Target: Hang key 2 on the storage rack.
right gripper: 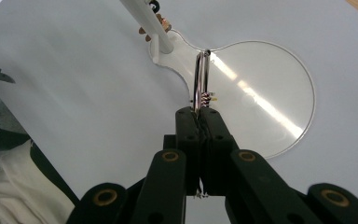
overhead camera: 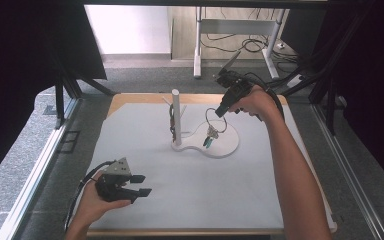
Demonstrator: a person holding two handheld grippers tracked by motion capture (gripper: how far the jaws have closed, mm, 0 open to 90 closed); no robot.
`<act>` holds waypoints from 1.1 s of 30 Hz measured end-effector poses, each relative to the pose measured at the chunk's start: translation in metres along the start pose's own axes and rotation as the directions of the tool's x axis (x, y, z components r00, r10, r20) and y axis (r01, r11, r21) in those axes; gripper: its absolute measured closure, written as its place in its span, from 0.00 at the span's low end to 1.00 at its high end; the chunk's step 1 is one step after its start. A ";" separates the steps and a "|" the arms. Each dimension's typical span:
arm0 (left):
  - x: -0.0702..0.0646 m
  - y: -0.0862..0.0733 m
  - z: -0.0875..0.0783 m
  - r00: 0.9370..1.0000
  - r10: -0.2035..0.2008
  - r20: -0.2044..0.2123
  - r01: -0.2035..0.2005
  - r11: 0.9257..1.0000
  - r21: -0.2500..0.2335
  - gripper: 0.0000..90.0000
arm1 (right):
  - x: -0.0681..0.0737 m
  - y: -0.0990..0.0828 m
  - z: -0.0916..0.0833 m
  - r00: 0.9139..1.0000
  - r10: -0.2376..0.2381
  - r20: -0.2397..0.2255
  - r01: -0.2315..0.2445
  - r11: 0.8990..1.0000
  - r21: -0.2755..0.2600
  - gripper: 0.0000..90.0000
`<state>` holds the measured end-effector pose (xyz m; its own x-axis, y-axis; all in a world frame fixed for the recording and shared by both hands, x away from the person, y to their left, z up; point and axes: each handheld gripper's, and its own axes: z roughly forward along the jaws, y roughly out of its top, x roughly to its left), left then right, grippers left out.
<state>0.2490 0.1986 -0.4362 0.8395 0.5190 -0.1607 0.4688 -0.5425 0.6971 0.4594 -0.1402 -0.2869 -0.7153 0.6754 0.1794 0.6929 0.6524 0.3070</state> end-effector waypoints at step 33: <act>-0.005 -0.002 -0.003 1.000 0.000 0.007 0.000 1.000 -0.003 0.53 | -0.002 0.039 0.026 1.000 -0.011 0.011 0.010 1.000 0.018 0.98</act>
<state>0.2428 0.1995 -0.4347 0.8417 0.5140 -0.1654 0.4677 -0.5408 0.6992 0.4908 -0.1072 -0.3000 -0.7215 0.6724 0.1654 0.6870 0.6655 0.2918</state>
